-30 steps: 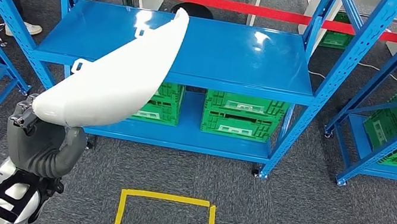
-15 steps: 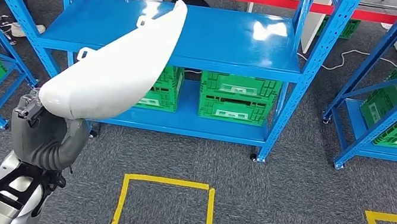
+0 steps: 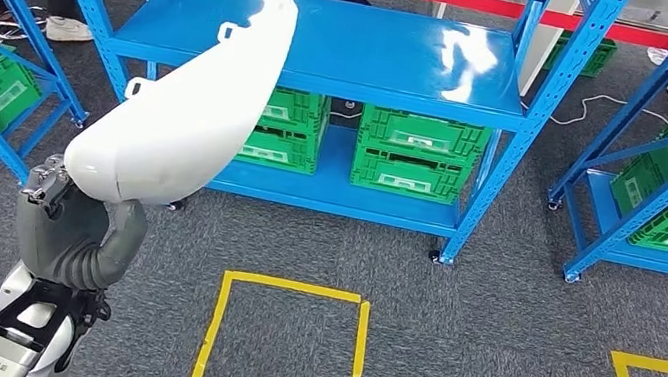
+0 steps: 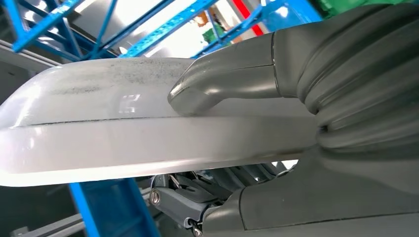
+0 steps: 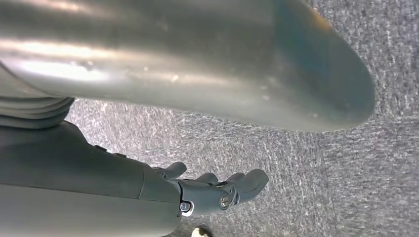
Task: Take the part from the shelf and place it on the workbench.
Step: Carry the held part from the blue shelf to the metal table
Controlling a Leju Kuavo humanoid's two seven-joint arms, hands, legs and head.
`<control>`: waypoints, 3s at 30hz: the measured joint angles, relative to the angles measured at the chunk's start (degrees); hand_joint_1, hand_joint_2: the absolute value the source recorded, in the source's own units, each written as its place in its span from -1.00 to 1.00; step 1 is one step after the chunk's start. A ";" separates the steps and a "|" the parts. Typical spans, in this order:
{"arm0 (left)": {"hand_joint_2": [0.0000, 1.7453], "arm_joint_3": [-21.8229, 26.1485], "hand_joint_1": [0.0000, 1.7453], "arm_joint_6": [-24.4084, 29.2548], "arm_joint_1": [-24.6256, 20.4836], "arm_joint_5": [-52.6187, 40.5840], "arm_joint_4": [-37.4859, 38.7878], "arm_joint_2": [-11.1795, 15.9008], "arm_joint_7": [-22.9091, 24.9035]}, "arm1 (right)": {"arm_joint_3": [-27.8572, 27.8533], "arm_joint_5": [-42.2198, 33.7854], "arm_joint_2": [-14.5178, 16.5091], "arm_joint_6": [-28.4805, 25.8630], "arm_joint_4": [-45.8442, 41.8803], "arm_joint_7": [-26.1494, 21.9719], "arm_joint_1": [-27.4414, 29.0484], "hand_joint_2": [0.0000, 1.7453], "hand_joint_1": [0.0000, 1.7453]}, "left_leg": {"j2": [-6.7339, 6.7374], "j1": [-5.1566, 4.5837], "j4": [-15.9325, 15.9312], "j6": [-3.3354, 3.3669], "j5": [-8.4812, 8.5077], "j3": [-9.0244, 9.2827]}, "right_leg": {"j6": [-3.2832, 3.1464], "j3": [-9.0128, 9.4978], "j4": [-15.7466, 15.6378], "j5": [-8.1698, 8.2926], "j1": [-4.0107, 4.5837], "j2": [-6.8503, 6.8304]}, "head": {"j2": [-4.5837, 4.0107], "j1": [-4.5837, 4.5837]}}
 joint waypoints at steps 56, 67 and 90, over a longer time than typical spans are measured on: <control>1.00 1.50 1.00 0.69 4.09 0.65 -3.36 1.66 0.01 | 2.08 5.66 -0.03 -0.79 0.00 -0.55 0.83 -1.00 -1.00 | 3.17 0.19 -0.36 -0.01 0.15 0.35 | -0.32 2.92 -2.00 -2.39 0.47 -1.92 | 0.01 -0.22; 1.00 1.55 1.00 -0.31 4.73 4.05 -1.34 0.91 0.01 | 2.07 5.92 -0.11 -1.95 0.00 0.68 1.37 -1.00 -1.00 | -5.24 0.45 1.09 -2.21 -0.25 -1.30 | -1.39 4.59 -9.03 2.93 0.19 2.95 | 0.01 0.12; 1.00 3.56 1.00 -1.68 5.44 5.01 -0.93 -1.76 0.03 | 2.03 6.95 -0.50 -1.42 0.00 0.75 1.58 -1.00 -1.00 | 0.21 0.09 -0.02 0.37 0.51 -0.25 | -0.38 -1.39 6.19 -4.69 0.57 -0.53 | 0.01 -0.18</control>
